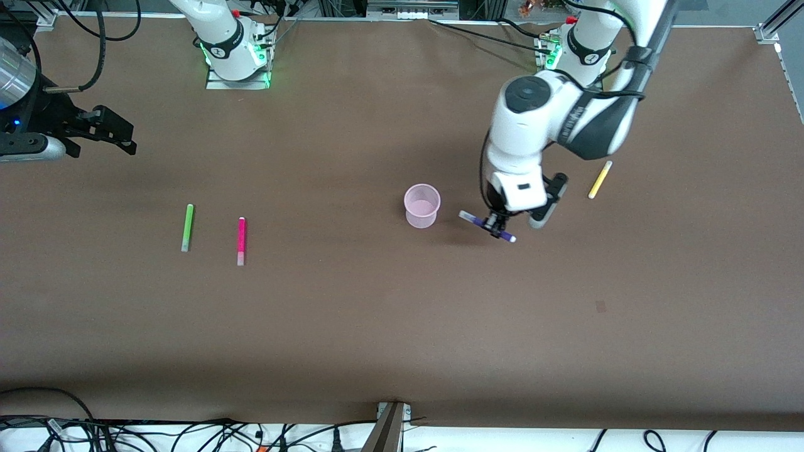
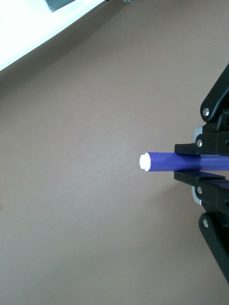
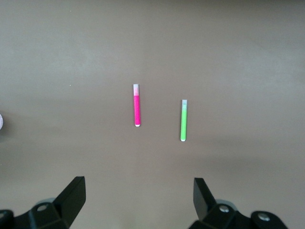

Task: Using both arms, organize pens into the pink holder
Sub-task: 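Carry the blue marker with the left gripper over the pink holder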

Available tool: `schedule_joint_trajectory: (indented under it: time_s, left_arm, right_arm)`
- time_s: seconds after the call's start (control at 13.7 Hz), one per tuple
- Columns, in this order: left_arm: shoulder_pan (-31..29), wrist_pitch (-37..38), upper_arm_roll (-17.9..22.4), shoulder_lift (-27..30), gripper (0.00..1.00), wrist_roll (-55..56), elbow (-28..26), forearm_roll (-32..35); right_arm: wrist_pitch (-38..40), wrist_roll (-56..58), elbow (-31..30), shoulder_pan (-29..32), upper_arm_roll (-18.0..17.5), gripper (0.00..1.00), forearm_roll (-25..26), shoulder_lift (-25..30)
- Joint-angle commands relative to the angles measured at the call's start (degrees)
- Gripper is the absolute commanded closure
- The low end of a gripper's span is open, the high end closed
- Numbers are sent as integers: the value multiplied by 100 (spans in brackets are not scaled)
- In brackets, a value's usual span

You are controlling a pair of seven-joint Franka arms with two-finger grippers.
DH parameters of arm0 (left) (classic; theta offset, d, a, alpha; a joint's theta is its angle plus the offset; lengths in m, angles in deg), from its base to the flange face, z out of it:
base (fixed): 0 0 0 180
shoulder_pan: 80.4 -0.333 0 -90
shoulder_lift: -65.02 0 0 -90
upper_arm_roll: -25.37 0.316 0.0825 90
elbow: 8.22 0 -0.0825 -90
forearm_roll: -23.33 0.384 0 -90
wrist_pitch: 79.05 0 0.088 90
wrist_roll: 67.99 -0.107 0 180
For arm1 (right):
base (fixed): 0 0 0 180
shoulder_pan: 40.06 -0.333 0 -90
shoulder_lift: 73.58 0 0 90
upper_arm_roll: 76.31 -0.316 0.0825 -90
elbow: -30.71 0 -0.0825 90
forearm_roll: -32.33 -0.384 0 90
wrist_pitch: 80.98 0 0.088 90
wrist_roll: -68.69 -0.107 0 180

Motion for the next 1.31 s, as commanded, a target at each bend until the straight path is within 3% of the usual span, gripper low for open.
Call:
schedule_joint_trajectory:
  time_s: [0.0, 0.22, 0.51, 0.73, 1.24]
  left_arm:
    - [594, 557, 94, -232, 100, 1028, 287, 846]
    - [1043, 945, 94, -363, 100, 1812, 444, 1612]
    - [1545, 2078, 111, -1084, 100, 2296, 1437, 2044]
    - [1774, 2290, 111, -1251, 100, 2762, 1447, 2431]
    - [2073, 2590, 146, -1445, 100, 2887, 1482, 2546]
  right_arm:
    - [12, -10, 47, -42, 15, 0, -122, 35]
    - [21, -10, 47, -42, -11, 0, -123, 35]
    - [3, -19, 47, -42, -81, 0, -131, 35]
    - [12, -19, 47, -42, -108, 0, -123, 35]
    - [30, -19, 55, -42, -99, 0, -131, 35]
